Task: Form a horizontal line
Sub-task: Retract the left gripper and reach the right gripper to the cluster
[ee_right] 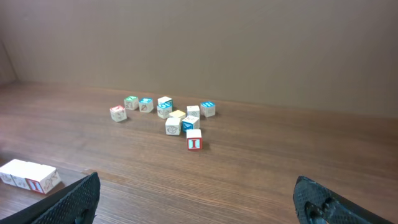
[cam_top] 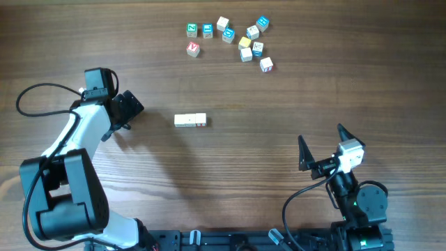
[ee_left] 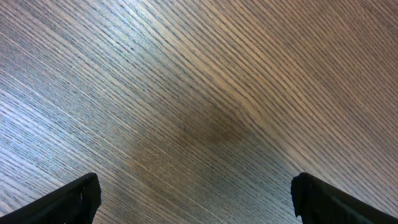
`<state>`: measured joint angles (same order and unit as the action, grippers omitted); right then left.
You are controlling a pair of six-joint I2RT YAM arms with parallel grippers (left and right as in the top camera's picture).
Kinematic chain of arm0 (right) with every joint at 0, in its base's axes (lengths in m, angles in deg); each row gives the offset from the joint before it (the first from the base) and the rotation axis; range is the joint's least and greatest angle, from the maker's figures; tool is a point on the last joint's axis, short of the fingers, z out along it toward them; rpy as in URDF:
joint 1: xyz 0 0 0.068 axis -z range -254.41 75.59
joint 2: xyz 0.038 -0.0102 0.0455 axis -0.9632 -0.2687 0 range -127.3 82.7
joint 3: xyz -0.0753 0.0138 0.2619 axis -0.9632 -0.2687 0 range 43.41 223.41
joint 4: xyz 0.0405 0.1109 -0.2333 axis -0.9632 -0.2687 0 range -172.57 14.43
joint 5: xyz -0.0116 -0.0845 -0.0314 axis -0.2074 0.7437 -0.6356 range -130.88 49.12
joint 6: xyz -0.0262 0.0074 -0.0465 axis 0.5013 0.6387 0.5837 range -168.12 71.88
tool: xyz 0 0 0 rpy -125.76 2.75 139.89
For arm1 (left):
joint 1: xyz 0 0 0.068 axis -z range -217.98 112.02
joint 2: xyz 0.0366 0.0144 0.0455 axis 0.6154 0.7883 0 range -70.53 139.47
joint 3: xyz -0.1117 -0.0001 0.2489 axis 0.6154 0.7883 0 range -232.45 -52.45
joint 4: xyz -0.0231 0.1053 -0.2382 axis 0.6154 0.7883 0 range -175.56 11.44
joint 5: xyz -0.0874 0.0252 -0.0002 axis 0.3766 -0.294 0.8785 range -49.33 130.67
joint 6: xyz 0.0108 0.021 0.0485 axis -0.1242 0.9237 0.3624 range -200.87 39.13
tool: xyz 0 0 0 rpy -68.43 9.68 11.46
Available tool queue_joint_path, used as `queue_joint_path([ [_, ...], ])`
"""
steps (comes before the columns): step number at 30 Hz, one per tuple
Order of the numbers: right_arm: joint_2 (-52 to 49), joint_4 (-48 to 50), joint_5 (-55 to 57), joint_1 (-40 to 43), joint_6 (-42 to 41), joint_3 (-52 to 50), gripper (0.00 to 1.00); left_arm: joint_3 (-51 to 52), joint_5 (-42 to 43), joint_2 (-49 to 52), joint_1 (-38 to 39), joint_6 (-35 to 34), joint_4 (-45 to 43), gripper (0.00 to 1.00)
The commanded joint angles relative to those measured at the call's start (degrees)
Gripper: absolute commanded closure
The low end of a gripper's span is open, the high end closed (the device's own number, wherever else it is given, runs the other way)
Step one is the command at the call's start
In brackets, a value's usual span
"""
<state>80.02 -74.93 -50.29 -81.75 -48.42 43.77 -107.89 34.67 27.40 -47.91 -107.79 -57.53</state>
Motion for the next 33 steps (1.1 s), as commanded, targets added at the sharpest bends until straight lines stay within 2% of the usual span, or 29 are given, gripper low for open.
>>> queue_joint_path([
  [1,0.2,0.0,-0.8,0.3,-5.2,0.2,0.00,0.4,-0.5,0.4,-0.3,-0.6,0.0,0.00],
  [4,-1.5,-4.2,1.4,0.3,-9.2,7.8,0.00,0.4,-0.5,0.5,-0.4,-0.6,0.0,0.00],
  [8,-16.9,-12.8,2.0,0.3,-9.3,27.3,0.00,0.4,-0.5,0.4,-0.3,-0.6,0.0,0.00],
  [13,-48.4,-32.3,-5.9,0.3,-8.7,62.8,0.00,0.4,-0.5,0.4,-0.4,-0.6,0.0,0.00],
  [16,-67.7,-47.6,-6.4,0.3,-5.6,84.2,0.00,0.4,-0.5,0.4,-0.3,-0.6,0.0,0.00],
  [19,-84.3,-59.6,-6.4,0.3,-4.4,100.5,0.00,0.4,-0.5,0.5,-0.3,-0.6,0.0,0.00],
  [21,-91.8,-61.7,-6.4,0.3,-4.2,105.2,0.00,0.4,-0.5,0.4,-0.3,-0.6,0.0,0.00],
  [26,-106.2,-59.8,-5.4,0.3,-3.3,105.3,0.00,0.4,-0.5,0.4,-0.3,-0.6,0.0,0.00],
  [28,-110.0,-58.4,-4.6,0.5,-5.1,105.3,0.25,0.4,-0.5,0.4,-0.3,-0.6,0.0,0.00],
  [29,-112.6,-57.5,-4.9,0.2,-5.9,105.3,0.53,0.4,-0.5,0.5,-0.3,-0.6,0.0,0.00],
  [30,-114.6,-56.7,-4.8,-0.2,-4.6,105.1,0.68,0.4,-0.5,0.5,-0.3,-0.6,0.0,0.00],
  [32,-119.3,-55.5,-4.1,-1.4,0.2,105.1,0.90,0.4,-0.5,0.4,-0.3,-0.6,0.0,0.00],
  [33,-120.4,-55.0,-3.5,-1.8,0.6,105.1,0.93,0.4,-0.5,0.5,-0.3,-0.6,0.0,0.00],
])
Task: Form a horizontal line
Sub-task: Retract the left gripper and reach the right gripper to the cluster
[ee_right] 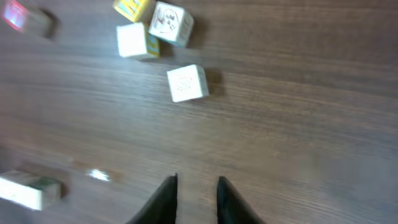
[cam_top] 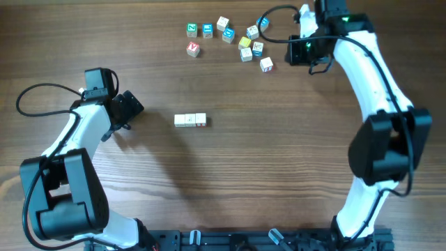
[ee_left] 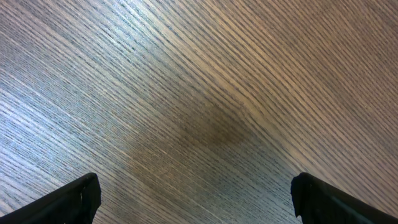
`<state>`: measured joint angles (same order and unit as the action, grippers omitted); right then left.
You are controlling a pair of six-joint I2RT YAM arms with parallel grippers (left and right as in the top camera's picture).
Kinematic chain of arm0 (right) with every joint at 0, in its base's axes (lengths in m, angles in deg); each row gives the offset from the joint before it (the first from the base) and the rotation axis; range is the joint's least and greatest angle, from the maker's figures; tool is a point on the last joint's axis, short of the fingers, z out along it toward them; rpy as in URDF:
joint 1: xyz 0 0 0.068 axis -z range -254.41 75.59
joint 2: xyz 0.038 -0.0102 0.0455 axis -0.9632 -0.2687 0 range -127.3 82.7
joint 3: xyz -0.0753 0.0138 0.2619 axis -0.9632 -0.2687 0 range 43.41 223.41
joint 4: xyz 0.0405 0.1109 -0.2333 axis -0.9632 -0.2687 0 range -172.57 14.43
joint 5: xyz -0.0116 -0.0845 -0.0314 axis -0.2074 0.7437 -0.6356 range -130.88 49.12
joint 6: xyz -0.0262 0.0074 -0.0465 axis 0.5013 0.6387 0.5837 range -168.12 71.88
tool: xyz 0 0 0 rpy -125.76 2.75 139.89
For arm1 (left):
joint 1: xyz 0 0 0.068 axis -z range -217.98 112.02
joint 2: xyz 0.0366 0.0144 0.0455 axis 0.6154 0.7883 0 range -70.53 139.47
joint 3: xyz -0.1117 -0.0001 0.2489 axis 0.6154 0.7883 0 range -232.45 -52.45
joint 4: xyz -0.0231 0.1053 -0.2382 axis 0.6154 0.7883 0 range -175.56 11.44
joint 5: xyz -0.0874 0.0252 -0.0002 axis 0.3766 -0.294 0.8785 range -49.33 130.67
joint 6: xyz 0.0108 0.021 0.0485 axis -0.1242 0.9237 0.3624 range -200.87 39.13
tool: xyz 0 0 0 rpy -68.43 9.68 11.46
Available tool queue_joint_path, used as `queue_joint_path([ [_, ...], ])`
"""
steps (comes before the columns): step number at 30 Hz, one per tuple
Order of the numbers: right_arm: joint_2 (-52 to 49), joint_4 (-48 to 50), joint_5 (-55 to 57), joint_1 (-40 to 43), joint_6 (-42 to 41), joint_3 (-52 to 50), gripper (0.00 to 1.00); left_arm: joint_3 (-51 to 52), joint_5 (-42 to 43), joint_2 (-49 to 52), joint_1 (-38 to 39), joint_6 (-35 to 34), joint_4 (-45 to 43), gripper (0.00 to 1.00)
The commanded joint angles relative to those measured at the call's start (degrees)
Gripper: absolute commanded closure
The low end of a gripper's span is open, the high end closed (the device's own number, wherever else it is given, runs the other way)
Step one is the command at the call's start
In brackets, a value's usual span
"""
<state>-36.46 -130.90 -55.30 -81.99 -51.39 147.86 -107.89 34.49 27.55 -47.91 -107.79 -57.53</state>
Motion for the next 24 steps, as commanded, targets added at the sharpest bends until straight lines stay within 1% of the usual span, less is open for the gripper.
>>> queue_joint_path([
  [1,-5.3,2.2,3.0,-2.0,3.5,1.0,0.92,0.4,-0.3,0.3,-0.3,-0.6,0.0,0.00],
  [2,-6.3,3.8,4.0,-2.4,3.5,1.0,0.87,0.4,-0.3,0.3,-0.3,-0.6,0.0,0.00],
  [3,-7.1,5.7,4.1,-2.8,3.5,1.0,0.84,0.4,-0.3,0.3,-0.3,-0.6,0.0,0.00],
  [4,-8.0,7.9,4.1,-3.3,3.9,1.0,0.76,0.4,-0.3,0.3,-0.3,-0.6,0.0,0.00],
  [6,-9.0,11.2,5.2,-4.4,4.8,1.0,0.51,0.4,-0.3,0.3,-0.3,-0.6,0.0,0.00],
  [7,-9.3,12.5,6.6,-4.9,5.1,0.9,0.44,0.4,-0.3,0.3,-0.3,-0.6,0.0,0.00],
  [9,-9.8,14.7,7.6,-5.7,7.4,0.9,0.42,0.4,-0.3,0.3,-0.3,-0.6,0.0,0.00],
  [10,-10.4,15.8,7.6,-6.1,7.7,0.9,0.39,0.4,-0.3,0.3,-0.3,-0.6,0.0,0.00],
  [16,-14.2,18.5,8.5,-7.0,8.9,0.8,0.39,0.4,-0.3,0.3,-0.3,-0.6,0.0,0.00],
  [17,-14.4,18.7,8.5,-7.0,8.9,0.8,0.42,0.4,-0.3,0.3,-0.3,-0.6,0.0,0.00],
  [19,-14.5,18.4,8.5,-7.0,8.9,0.8,0.43,0.4,-0.3,0.3,-0.3,-0.6,0.0,0.00],
  [21,-14.5,18.4,9.2,-7.0,8.8,0.8,0.48,0.4,-0.3,0.3,-0.3,-0.6,0.0,0.00],
  [22,-14.5,18.4,9.2,-7.0,8.7,0.8,0.53,0.4,-0.3,0.3,-0.3,-0.6,0.0,0.00],
  [24,-14.5,17.9,9.1,-7.0,8.6,0.8,0.54,0.4,-0.3,0.3,-0.3,-0.6,0.0,0.00],
])
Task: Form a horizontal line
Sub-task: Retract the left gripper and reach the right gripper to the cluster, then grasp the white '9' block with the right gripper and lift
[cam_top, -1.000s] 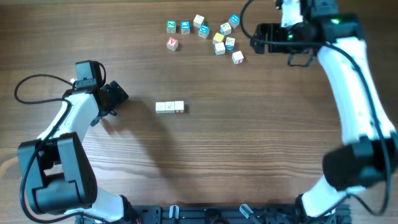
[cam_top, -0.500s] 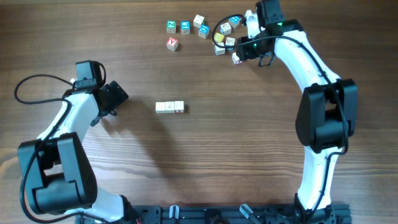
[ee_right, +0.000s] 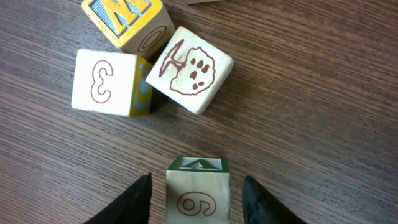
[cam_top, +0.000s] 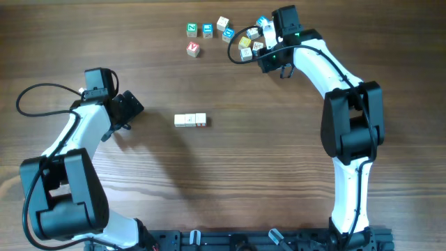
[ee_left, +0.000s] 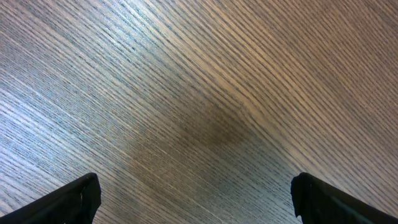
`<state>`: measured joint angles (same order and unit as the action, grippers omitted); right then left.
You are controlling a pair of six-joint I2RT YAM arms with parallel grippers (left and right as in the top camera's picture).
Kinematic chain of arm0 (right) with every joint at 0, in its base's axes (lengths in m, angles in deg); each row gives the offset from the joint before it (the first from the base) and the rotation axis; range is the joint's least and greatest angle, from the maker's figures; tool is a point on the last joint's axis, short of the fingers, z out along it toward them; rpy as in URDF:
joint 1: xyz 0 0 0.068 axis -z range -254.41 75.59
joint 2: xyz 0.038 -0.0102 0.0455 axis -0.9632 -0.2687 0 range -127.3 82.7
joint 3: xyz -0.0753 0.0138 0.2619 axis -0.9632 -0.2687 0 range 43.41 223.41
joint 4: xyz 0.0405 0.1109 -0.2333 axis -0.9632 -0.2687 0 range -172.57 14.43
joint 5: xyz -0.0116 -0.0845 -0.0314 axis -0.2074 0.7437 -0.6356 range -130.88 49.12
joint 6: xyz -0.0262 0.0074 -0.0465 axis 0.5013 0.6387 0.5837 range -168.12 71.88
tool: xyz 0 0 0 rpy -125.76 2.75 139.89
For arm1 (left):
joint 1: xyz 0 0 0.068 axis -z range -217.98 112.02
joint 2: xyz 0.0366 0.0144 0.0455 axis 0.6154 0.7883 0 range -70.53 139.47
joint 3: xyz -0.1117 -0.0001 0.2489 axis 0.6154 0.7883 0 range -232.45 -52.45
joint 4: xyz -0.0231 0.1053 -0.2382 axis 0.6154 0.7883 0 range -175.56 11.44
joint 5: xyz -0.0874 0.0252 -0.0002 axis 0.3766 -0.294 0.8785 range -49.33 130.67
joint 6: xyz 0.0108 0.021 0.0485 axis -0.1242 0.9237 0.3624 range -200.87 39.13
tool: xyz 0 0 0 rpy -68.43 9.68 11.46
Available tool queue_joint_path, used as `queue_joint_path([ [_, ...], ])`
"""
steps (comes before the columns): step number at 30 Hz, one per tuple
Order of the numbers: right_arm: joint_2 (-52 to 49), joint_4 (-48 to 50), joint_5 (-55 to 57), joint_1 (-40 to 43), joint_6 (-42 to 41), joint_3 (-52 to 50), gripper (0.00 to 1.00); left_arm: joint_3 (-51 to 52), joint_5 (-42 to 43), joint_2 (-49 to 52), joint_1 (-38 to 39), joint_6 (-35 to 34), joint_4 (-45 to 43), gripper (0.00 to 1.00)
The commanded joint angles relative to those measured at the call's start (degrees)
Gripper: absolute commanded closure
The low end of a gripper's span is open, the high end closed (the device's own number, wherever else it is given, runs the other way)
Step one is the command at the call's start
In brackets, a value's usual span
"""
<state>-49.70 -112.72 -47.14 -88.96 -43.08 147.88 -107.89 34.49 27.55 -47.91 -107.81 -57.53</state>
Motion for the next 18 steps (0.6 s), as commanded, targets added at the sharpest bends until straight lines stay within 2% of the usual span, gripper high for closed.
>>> queue_joint_path([
  [1,-1.3,-0.7,1.0,-0.1,0.3,0.7,0.54,0.4,-0.3,0.3,-0.3,-0.5,0.0,0.00],
  [3,-1.3,-0.6,1.0,-0.1,0.4,-0.5,0.53,0.4,-0.3,0.3,-0.3,-0.5,0.0,0.00],
  [6,-1.3,0.4,1.6,-0.1,0.4,-1.7,0.60,0.4,-0.3,0.3,-0.3,-0.5,0.0,0.00],
  [13,-0.8,1.0,2.7,-0.1,0.4,-1.2,0.60,0.4,-0.3,0.3,-0.3,-0.5,0.0,0.00],
  [14,-0.5,1.1,2.7,-0.1,0.4,-1.2,0.62,0.4,-0.3,0.3,-0.3,-0.5,0.0,0.00],
  [16,-0.1,0.7,2.6,-0.1,0.3,-1.2,0.75,0.4,-0.3,0.3,-0.3,-0.5,0.0,0.00],
  [18,1.9,-1.2,2.5,-0.1,-0.9,-1.2,0.75,0.4,-0.3,0.3,-0.3,-0.5,0.0,0.00],
])
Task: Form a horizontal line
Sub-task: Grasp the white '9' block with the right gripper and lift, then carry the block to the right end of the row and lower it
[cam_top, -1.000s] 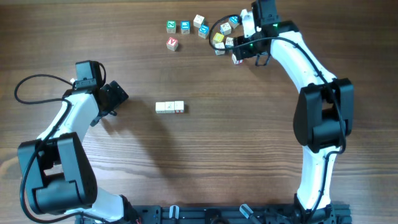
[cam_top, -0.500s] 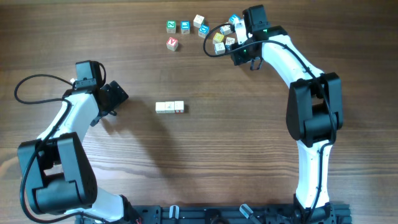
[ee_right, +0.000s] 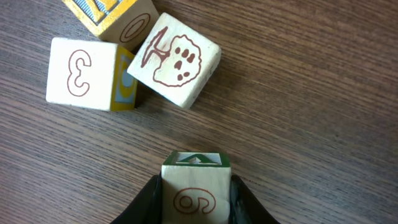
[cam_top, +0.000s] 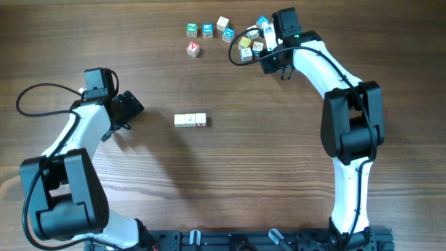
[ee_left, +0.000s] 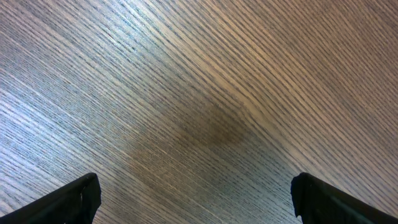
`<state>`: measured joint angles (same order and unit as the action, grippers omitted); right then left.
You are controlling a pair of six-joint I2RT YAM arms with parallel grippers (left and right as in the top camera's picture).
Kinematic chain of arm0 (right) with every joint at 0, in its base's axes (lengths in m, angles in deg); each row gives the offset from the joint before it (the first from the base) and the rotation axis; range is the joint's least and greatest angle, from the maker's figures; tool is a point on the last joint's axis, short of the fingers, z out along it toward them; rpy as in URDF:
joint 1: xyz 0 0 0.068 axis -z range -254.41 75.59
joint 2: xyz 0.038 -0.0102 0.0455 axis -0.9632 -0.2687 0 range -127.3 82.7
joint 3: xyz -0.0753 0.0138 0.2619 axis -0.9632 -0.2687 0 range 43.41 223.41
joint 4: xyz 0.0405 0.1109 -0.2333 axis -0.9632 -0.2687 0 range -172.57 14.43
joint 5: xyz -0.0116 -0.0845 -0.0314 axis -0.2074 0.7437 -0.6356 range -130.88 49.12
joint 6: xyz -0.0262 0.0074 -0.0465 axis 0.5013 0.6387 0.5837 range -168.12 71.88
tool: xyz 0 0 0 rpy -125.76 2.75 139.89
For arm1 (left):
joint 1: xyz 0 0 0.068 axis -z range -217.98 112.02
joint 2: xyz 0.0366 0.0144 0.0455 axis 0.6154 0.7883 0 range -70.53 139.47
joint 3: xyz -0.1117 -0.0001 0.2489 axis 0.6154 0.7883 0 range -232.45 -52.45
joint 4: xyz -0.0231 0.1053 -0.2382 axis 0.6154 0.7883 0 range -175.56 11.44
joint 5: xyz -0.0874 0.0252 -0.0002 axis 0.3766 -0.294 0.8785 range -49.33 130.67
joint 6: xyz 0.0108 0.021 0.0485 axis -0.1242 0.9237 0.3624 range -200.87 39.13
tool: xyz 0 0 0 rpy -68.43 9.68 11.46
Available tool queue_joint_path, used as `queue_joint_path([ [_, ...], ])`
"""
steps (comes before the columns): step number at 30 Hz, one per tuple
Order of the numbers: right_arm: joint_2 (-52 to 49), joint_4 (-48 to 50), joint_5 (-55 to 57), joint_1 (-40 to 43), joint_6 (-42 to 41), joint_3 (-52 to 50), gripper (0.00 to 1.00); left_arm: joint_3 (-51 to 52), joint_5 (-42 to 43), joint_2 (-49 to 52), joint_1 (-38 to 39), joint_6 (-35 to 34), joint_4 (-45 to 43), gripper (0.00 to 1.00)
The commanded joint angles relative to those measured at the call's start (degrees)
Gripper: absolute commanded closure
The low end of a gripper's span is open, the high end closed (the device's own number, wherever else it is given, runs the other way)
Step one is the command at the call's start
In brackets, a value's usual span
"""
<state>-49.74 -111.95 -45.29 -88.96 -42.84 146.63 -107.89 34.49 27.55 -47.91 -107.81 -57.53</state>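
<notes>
My right gripper [ee_right: 196, 196] is shut on a cream block with a red 6 and a green-edged top [ee_right: 195, 190], at the near edge of the block cluster [cam_top: 240, 33] at the table's back. Just beyond it lie a tree-picture block [ee_right: 175, 60], a block with a red 3 [ee_right: 84, 73] and a yellow block [ee_right: 112, 12]. A short row of joined pale blocks [cam_top: 189, 120] lies mid-table. My left gripper [ee_left: 196, 202] hangs open over bare wood at the left, nothing between its fingers.
More letter blocks [cam_top: 198, 30] lie to the left of the cluster, with a red-marked one [cam_top: 193, 49] a little nearer. The wooden table [cam_top: 244, 174] spreads around the row. The left arm [cam_top: 83, 132] curves along the left side.
My right gripper's fingers stood apart around the 6 block; now they press its two sides. The left arm and the row of blocks have not moved.
At first my right arm rested near the table's front right, open, with the cluster far off. Then it was up at the cluster's right side, then open around the 6 block, and now shut on it. The left arm stayed still.
</notes>
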Motion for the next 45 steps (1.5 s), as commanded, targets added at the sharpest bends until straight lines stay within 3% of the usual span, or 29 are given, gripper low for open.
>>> queue_joint_path([
  [1,3.2,-3.0,0.5,-0.1,-1.4,0.1,0.74,0.4,-0.3,0.3,-0.3,-0.5,0.0,0.00],
  [7,15.0,-17.4,-4.1,-0.2,-8.2,0.0,0.75,0.4,-0.3,0.3,-0.3,-0.5,0.0,0.00],
  [14,15.6,-27.2,-9.4,-5.3,-21.0,-3.7,0.75,0.4,-0.3,0.3,-0.3,-0.5,0.0,0.00],
  [17,15.6,-25.3,-9.0,-10.7,-22.7,-6.3,0.75,0.4,-0.3,0.3,-0.3,-0.5,0.0,0.00],
  [21,15.6,-20.9,-1.4,-17.3,-31.9,-10.5,0.75,0.4,-0.3,0.3,-0.3,-0.5,0.0,0.00],
  [27,15.6,-8.7,1.2,-24.0,-38.9,-18.1,0.75,0.4,-0.3,0.3,-0.3,-0.5,0.0,0.00],
  [33,15.6,-5.9,8.3,-25.7,-41.5,-19.5,0.73,0.4,-0.3,0.3,-0.3,-0.5,0.0,0.00],
  [45,15.5,-1.1,8.2,-25.8,-41.5,-22.8,0.72,0.4,-0.3,0.3,-0.3,-0.5,0.0,0.00],
])
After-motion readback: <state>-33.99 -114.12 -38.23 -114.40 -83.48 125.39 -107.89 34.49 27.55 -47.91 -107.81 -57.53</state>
